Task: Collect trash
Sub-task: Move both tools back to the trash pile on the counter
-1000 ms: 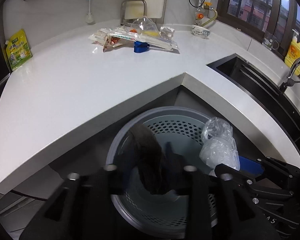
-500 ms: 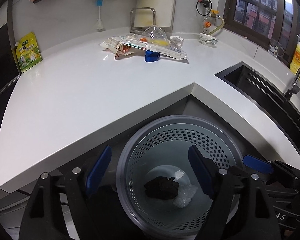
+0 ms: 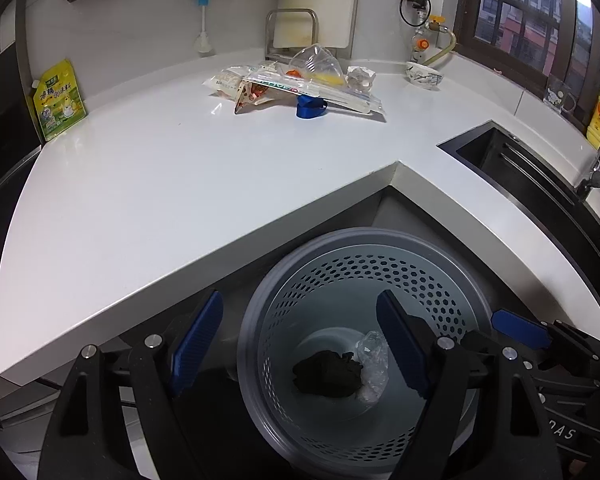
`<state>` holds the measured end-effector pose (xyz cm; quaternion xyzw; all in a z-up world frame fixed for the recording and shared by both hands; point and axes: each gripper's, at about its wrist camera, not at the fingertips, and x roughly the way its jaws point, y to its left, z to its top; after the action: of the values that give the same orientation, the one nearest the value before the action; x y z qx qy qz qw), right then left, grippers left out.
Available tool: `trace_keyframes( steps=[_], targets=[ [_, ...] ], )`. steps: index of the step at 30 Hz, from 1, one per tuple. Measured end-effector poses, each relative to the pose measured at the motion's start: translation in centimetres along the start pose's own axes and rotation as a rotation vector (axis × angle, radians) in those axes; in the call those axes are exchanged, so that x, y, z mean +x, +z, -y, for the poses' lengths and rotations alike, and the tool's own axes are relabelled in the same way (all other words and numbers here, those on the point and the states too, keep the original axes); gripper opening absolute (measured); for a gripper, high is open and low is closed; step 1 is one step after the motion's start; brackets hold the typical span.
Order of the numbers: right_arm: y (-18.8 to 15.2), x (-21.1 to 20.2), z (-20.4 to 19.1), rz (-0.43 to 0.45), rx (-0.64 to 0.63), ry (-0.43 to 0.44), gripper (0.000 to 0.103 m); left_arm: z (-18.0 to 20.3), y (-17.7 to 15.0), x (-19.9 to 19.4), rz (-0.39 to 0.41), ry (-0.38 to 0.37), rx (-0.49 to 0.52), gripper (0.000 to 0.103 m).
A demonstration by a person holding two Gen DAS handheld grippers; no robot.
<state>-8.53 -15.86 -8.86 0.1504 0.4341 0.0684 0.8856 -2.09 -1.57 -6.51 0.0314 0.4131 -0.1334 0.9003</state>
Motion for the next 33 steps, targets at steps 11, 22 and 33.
trace_keyframes(
  steps=[11,22,33],
  targets=[
    [2.2,-0.4,-0.1,0.034,-0.022,0.006,0.054,-1.3,1.7,-0.5,0.027,-0.001,-0.039,0.086],
    [7.7,0.4,-0.1,0.086,-0.099,-0.013,0.057,-4.1,6.4,-0.3,0.083,0.044,-0.093,0.091],
    [17.1,3.4,0.9,0.089,-0.182,-0.02,0.062,-6.9,12.9,3.1,0.1,0.072,-0.123,0.092]
  ],
)
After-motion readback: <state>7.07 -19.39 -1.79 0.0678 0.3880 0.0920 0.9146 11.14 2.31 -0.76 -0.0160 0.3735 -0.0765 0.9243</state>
